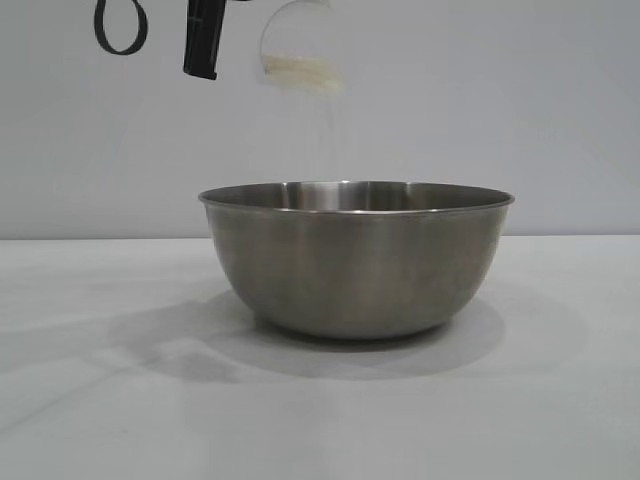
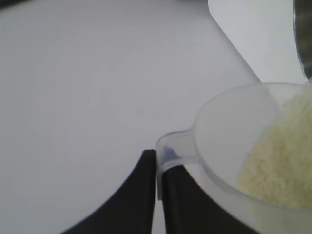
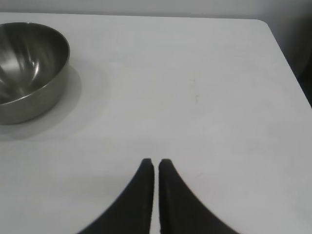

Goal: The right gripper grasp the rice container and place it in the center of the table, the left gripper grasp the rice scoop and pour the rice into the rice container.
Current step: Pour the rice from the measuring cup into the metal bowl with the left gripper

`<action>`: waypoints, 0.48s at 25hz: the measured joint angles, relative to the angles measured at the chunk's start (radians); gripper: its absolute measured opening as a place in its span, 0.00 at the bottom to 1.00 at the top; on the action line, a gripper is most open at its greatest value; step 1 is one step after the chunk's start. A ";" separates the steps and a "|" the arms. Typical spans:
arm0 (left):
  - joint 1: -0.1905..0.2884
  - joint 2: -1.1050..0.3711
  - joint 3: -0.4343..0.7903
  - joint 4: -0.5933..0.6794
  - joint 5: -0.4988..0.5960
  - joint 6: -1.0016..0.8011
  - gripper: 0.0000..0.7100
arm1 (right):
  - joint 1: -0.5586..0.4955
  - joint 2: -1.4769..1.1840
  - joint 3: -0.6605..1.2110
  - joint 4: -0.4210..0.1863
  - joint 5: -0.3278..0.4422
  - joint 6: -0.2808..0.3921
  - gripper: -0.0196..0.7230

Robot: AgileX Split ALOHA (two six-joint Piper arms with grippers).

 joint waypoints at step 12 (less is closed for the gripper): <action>-0.022 0.000 0.000 -0.020 -0.006 0.182 0.00 | 0.000 0.000 0.000 0.000 0.000 0.000 0.03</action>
